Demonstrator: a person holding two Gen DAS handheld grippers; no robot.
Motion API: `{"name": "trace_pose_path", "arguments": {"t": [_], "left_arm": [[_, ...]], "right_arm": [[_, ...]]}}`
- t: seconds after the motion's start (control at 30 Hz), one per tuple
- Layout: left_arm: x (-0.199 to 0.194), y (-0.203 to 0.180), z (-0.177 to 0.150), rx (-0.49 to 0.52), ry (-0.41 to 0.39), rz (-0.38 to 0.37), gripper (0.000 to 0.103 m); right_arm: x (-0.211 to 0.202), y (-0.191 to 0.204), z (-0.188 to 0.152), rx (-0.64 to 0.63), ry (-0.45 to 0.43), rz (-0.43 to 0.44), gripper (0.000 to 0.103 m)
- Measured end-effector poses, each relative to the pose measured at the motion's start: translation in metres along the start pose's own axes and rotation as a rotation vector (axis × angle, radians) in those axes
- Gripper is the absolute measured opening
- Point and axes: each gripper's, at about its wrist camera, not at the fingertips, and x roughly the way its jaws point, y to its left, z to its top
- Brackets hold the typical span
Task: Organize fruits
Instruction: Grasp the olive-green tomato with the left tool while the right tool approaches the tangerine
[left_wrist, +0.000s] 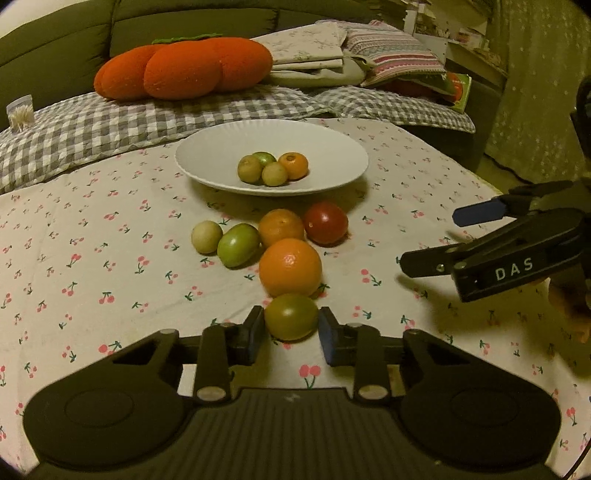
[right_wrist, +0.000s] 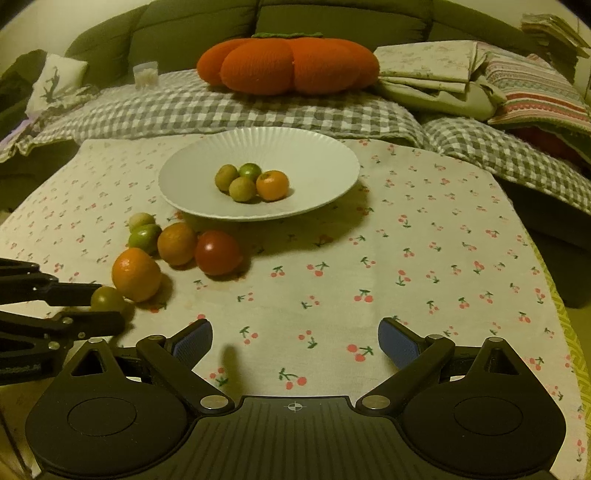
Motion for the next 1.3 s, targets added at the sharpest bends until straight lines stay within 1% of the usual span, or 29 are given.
{"name": "trace_pose_path", "arguments": {"t": [0.2, 0.43, 0.67, 0.97, 1.13, 1.2, 1.23, 1.3], "left_arm": [[-0.006, 0.011, 0.0, -0.028, 0.013, 0.039, 0.029], [-0.015, 0.026, -0.005, -0.045, 0.02, 0.095, 0.029], [-0.024, 0.039, -0.009, -0.064, 0.024, 0.11, 0.029], [-0.033, 0.052, -0.016, -0.082, 0.029, 0.119, 0.029], [-0.035, 0.056, -0.018, -0.087, 0.03, 0.123, 0.029], [-0.036, 0.057, -0.018, -0.089, 0.029, 0.123, 0.029], [-0.036, 0.058, -0.018, -0.091, 0.028, 0.123, 0.029], [-0.037, 0.058, -0.018, -0.092, 0.027, 0.123, 0.029]], "right_arm": [[0.003, 0.01, 0.002, -0.018, 0.007, 0.024, 0.098], [0.005, 0.029, 0.007, -0.044, 0.006, 0.076, 0.098], [0.01, 0.053, 0.011, -0.086, 0.014, 0.116, 0.097], [0.014, 0.075, 0.018, -0.103, 0.014, 0.143, 0.095], [0.017, 0.084, 0.02, -0.11, 0.014, 0.151, 0.086], [0.018, 0.086, 0.021, -0.111, 0.015, 0.151, 0.08], [0.018, 0.087, 0.021, -0.11, 0.016, 0.151, 0.078], [0.019, 0.089, 0.022, -0.109, 0.018, 0.153, 0.069]]}}
